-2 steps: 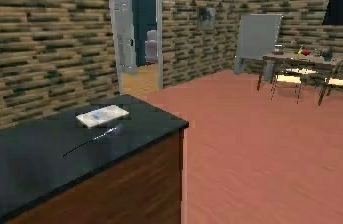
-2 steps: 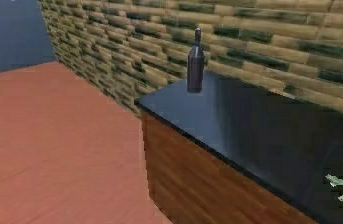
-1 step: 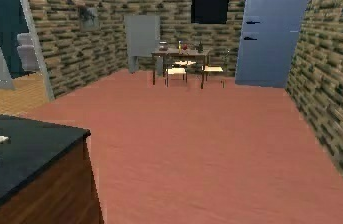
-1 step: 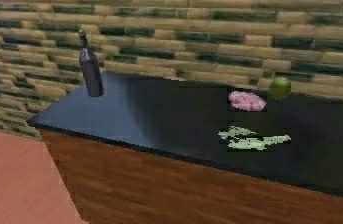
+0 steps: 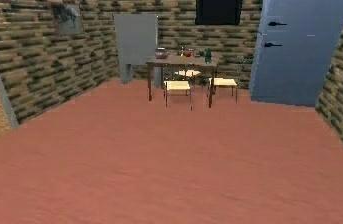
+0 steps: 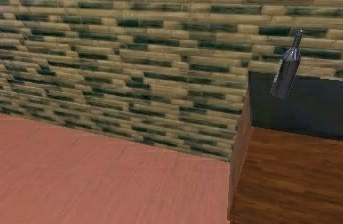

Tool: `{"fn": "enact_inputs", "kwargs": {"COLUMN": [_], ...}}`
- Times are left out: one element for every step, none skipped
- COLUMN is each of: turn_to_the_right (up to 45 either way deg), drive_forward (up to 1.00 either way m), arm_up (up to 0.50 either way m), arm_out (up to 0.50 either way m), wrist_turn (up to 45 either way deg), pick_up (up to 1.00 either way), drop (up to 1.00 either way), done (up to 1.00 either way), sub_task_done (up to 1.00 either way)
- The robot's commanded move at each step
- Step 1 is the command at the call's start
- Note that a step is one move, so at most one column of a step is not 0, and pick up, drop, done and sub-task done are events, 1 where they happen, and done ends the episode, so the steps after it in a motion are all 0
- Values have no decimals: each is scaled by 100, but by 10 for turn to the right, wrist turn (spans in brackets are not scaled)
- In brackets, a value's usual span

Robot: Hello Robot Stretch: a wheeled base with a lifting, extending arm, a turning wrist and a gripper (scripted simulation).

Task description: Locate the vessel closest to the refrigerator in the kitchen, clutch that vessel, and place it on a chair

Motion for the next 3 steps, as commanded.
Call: {"fn": "enact_inputs", "kwargs": {"turn_to_the_right": [90, 0, -120], "drive_forward": [0, 5, 0], "arm_up": [0, 0, 0], "arm_out": [0, 0, 0], "wrist_turn": [0, 0, 0], "pick_up": [0, 0, 0], "drop": [0, 0, 0], "done": [0, 0, 0], "sub_task_done": [0, 0, 0]}}
